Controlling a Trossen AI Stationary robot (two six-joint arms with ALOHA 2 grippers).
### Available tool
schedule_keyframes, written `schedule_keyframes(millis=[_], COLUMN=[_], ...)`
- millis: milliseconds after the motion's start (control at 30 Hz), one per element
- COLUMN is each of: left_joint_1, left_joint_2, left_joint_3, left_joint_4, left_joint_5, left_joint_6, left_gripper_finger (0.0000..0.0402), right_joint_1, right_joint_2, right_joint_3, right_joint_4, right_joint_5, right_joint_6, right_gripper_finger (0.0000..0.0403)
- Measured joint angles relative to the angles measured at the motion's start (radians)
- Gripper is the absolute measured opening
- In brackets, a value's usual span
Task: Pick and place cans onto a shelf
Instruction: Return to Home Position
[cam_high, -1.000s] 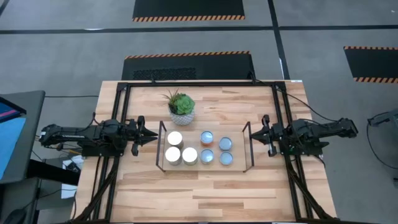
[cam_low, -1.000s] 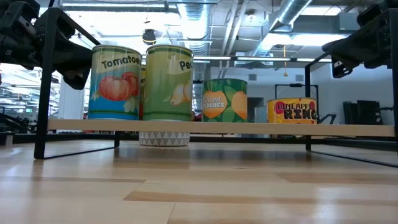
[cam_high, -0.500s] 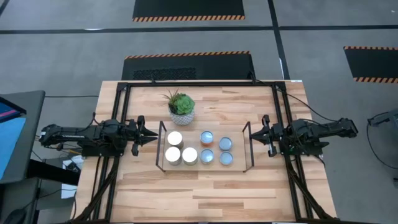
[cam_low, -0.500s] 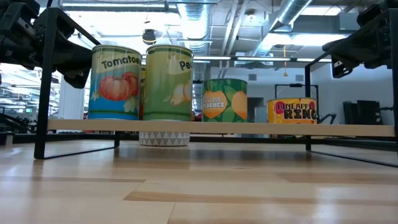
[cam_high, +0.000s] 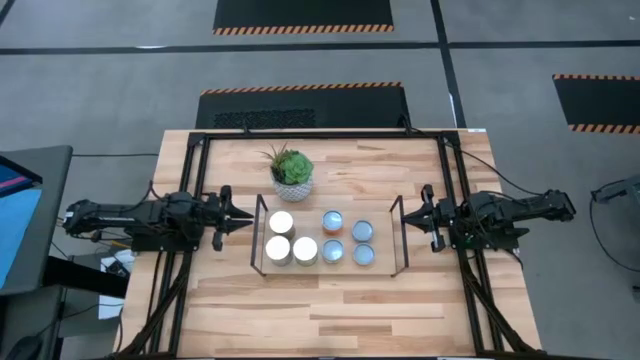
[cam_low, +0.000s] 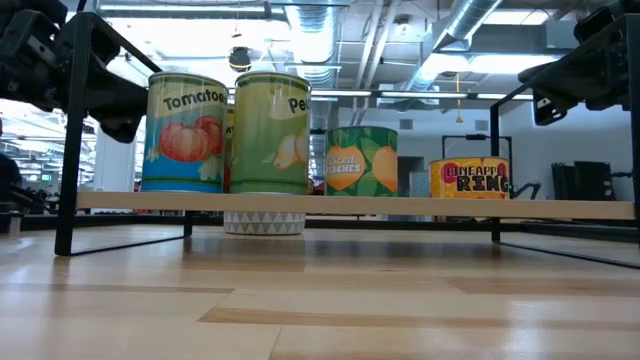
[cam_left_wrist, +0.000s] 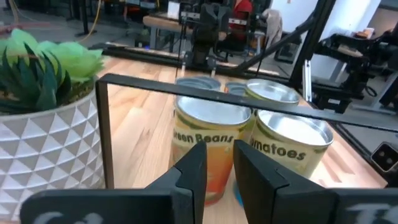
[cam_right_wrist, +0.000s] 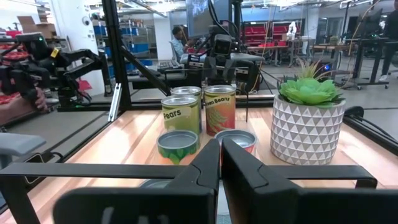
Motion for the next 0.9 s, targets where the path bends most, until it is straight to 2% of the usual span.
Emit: schedule_keyframes(millis=[167, 367, 633, 900], left_joint_1=[0.0, 0.0, 0.0, 0.0], left_joint_2=[-0.001, 0.0, -0.001, -0.003], left_joint_3=[0.029, 0.025, 0.024, 0.047], left_joint_4=[-0.052, -0.06, -0.04, -0.101], left_joint_5=[0.001, -0.066, -0.064, -0.063], left_joint_6=[0.02, 0.025, -0.01, -0.048], left_gripper_finger=[0.0068, 0.0068, 0.0068, 0.0068], right_joint_1=[0.0, 0.0, 0.0, 0.0], right_joint_2=[0.0, 0.0, 0.0, 0.0], right_joint_3=[0.0, -0.001, -0.001, -0.001], right_joint_4=[0.0, 0.0, 0.001, 0.001], right_joint_5=[0.0, -0.002, -0.002, -0.002], right_joint_6=[0.0, 0.0, 0.0, 0.0], right_gripper_finger=[0.0043, 0.0043, 0.0043, 0.0043])
